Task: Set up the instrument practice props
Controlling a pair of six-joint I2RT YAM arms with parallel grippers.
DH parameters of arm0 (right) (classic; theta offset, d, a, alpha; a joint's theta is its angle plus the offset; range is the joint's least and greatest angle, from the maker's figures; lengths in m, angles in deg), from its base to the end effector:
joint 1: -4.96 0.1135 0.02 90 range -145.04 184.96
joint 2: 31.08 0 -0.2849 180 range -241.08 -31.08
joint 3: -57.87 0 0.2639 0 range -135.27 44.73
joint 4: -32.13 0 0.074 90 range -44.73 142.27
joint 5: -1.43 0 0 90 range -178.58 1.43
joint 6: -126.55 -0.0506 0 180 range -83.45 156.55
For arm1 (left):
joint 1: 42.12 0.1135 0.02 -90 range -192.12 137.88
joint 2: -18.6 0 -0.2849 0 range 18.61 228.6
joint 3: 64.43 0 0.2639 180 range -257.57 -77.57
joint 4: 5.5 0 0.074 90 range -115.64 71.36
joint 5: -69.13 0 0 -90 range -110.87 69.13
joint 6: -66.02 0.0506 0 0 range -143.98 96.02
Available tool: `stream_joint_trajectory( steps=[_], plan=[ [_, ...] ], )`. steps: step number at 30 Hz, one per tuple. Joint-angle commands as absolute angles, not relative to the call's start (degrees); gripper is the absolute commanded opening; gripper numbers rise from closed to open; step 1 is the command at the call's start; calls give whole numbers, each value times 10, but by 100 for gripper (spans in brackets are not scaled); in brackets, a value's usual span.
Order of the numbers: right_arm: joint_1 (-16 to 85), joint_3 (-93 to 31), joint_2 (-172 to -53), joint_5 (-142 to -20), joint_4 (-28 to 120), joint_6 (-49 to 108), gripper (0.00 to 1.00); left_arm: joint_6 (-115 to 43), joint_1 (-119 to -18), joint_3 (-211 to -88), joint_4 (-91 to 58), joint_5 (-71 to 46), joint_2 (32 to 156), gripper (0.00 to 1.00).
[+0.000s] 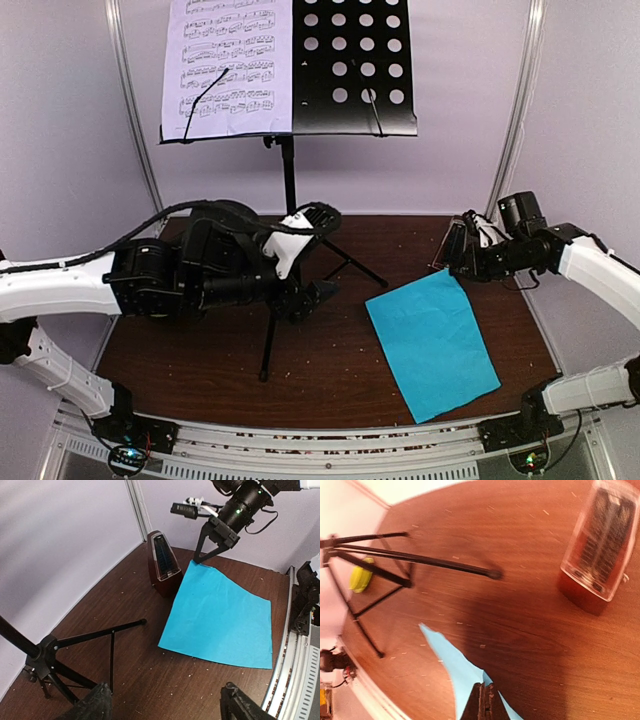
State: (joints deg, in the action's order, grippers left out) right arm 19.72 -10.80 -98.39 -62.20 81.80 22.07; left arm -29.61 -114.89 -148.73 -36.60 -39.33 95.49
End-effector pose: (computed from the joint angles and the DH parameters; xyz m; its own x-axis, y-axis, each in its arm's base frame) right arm 0.2392 0.0863 0.2935 -0.8277 0.0136 -0.5610 -0.3170 0.8136 0.4875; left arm 0.1127 -0.3093 0.3760 -0.1989 0.3272 -0.9238 0.8045 0.5929 0.0368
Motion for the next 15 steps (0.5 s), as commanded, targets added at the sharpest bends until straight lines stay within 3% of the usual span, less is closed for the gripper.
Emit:
stream_joint_trajectory(
  steps=[1,15],
  plan=[
    [205,-90,-892,-526,796,218,0,-291,-1137,-1511,-344,-326,973,78],
    [304,-132,-755,-454,863,189,0,-237,-1119,-1621,-405,-226,1067,86]
  ],
)
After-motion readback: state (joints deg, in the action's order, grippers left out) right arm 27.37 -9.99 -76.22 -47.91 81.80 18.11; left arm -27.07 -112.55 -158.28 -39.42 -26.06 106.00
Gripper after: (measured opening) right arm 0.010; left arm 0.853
